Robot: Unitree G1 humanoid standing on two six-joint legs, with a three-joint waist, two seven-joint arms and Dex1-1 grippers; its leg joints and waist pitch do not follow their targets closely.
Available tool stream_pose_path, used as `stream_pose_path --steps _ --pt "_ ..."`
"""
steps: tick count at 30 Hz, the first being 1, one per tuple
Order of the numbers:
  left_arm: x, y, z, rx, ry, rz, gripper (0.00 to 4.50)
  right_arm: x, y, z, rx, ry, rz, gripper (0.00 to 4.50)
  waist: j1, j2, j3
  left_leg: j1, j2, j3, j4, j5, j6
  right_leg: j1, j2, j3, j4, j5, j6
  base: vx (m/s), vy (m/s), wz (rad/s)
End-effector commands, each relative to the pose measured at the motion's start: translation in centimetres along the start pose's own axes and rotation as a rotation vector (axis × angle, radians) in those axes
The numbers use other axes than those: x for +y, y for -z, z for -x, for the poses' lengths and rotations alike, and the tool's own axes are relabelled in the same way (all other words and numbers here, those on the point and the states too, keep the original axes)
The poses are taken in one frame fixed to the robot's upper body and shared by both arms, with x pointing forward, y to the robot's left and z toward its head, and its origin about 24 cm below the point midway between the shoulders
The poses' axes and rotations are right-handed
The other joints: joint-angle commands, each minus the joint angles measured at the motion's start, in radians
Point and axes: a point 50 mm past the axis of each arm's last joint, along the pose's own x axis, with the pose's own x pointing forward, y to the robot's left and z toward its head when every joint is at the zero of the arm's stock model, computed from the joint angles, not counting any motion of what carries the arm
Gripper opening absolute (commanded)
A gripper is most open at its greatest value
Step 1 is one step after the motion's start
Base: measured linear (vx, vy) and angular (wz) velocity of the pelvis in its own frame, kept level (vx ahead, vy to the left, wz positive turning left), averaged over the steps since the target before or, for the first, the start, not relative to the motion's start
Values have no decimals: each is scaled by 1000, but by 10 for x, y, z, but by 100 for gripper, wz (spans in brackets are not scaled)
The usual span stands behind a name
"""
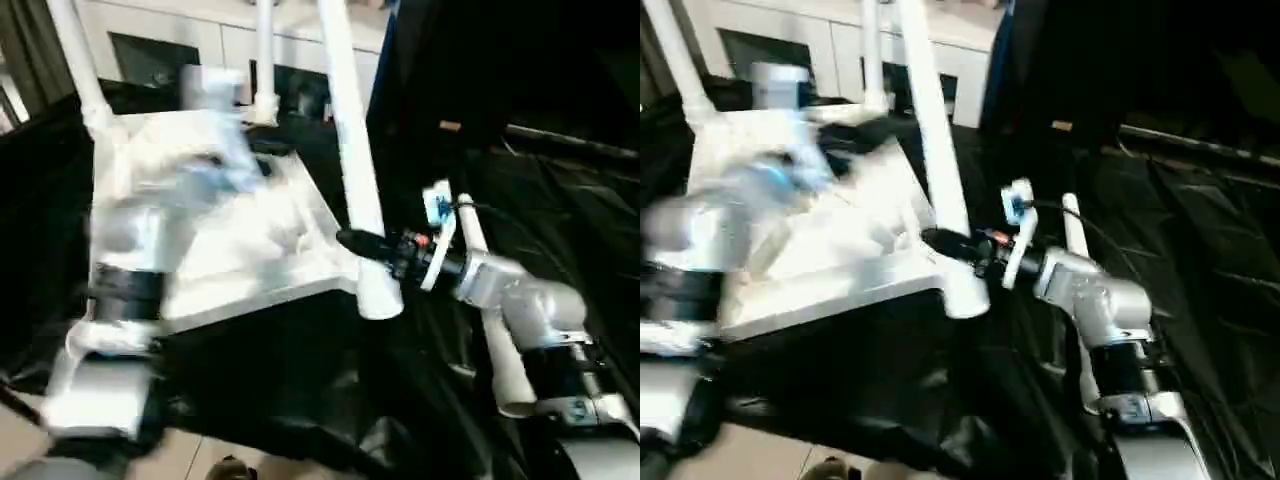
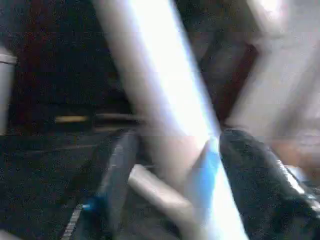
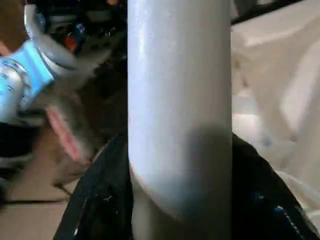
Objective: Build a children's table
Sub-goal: Insert table leg to table base
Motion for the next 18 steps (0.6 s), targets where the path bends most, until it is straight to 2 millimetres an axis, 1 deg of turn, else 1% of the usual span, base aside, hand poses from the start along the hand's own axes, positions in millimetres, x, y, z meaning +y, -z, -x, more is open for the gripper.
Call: stream_pose_path --steps 1,3,4,5,6,7,8,10,11,12,13,14,15,18 --pt "-16 4 -5 17 114 37 359 4 -10 8 -16 -7 4 189 1 10 -75 22 14 -1 -80 -264 -63 50 -49 28 -84 -223 -207 0 0 0" --pt "-20 12 -7 49 132 42 363 6 -10 8 -8 -12 -1 189 -1 12 -73 24 14 -2 -81 -271 -65 47 -50 29 -90 -265 -188 0 0 0" --pt "-21 15 -8 65 132 41 363 7 -10 8 -5 -16 -3 189 -2 10 -74 25 14 -2 -81 -270 -65 47 -50 30 -95 -290 -172 0 0 0" --pt "-21 15 -8 67 132 41 391 7 -10 8 -5 -16 -3 189 -2 10 -75 25 13 -2 -81 -263 -65 46 -49 30 -97 -299 -161 0 0 0" --pt "-22 21 -9 95 112 55 403 11 -10 9 8 -27 -12 189 -2 11 -75 25 13 -2 -82 -262 -65 45 -48 29 -98 -302 -156 0 0 0" --pt "-23 23 -10 105 102 64 405 13 -9 9 13 -33 -15 189 -3 14 -75 25 15 -4 -83 -256 -67 45 -47 29 -97 -287 -154 0 0 0" --pt "-24 25 -11 115 93 73 406 15 -9 9 19 -39 -18 189 -2 15 -76 26 16 -5 -84 -255 -68 46 -45 28 -95 -278 -155 0 0 0" --pt "-23 26 -11 115 75 87 434 17 -9 9 22 -38 -18 189 -3 15 -76 24 15 -5 -84 -249 -69 45 -44 28 -93 -257 -157 0 0 0" --pt "-22 26 -11 113 64 89 445 18 -9 9 22 -38 -18 189 -1 16 -78 27 16 -4 -83 -247 -68 43 -44 28 -94 -244 -161 0 0 0" --pt "-22 26 -11 112 61 90 445 18 -9 9 23 -38 -18 189 -1 20 -78 26 16 -5 -83 -244 -70 44 -44 28 -92 -233 -165 0 0 0" --pt "-21 26 -11 104 50 100 450 18 -9 9 28 -41 -15 189 -1 17 -78 24 15 -5 -84 -239 -70 46 -43 27 -92 -219 -166 0 0 0" --pt "-19 26 -11 98 40 109 450 19 -9 9 32 -44 -13 189 -3 17 -78 24 15 -5 -84 -240 -71 46 -43 27 -92 -213 -169 0 0 0" --pt "-19 26 -12 91 44 141 450 20 -8 9 36 -45 -13 189 -4 13 -79 23 14 -4 -82 -229 -70 49 -42 27 -90 -196 -173 0 0 0" --pt "-18 29 -11 95 46 170 450 22 -6 9 47 -54 -15 189 -2 15 -80 23 14 -3 -81 -208 -65 49 -43 27 -88 -172 -180 0 0 0"
